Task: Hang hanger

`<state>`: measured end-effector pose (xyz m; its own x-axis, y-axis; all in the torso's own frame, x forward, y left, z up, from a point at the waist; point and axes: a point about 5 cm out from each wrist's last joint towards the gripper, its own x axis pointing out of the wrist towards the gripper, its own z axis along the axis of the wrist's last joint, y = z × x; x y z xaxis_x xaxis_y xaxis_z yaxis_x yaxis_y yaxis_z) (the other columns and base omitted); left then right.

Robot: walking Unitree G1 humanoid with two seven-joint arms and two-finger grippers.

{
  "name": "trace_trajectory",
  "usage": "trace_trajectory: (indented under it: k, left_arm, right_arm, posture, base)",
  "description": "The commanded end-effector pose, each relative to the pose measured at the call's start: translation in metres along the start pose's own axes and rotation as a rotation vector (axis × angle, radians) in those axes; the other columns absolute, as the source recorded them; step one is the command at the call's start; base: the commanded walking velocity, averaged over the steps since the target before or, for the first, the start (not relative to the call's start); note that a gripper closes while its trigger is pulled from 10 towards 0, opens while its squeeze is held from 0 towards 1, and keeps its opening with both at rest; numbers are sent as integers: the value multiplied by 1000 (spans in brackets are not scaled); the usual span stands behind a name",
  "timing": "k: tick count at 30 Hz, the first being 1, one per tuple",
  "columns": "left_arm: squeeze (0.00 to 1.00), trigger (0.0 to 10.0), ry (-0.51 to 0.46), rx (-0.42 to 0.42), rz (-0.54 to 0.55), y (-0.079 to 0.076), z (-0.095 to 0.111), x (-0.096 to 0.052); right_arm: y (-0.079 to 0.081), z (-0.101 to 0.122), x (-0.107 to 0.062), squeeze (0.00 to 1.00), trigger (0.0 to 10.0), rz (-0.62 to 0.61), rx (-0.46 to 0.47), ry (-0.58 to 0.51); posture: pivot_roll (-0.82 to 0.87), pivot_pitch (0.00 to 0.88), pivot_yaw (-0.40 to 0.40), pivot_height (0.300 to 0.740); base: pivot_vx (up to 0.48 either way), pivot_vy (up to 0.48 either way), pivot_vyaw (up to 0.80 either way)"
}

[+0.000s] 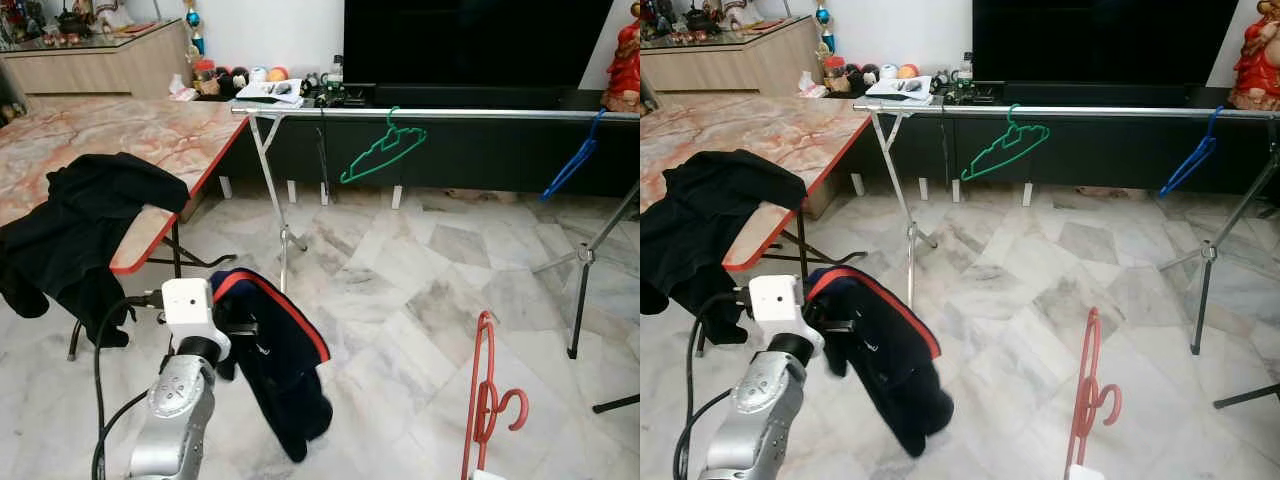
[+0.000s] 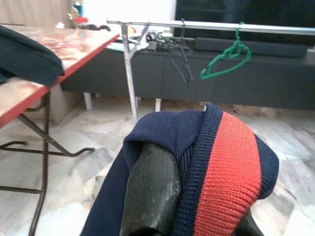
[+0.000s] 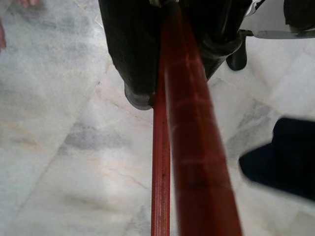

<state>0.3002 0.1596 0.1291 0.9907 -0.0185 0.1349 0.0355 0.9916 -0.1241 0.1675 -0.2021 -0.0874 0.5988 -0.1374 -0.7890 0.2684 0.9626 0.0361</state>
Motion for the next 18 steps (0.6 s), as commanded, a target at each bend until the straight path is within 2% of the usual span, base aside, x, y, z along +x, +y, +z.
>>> trace_trajectory:
  k: [1, 18]
  left_arm:
    - [0, 10000, -37, 8, 3, 2, 11, 3]
    - [0, 10000, -32, 3, -5, 0, 12, 4]
  right_arm:
    - [3, 0, 0, 0, 10000, 3, 19, -4]
    - [8, 1, 1, 0, 10000, 29, -3, 5]
  posture:
    - [94, 46, 45, 740]
    - [104, 60, 39, 740]
  base:
    - [0, 409, 0]
    - [0, 411, 0]
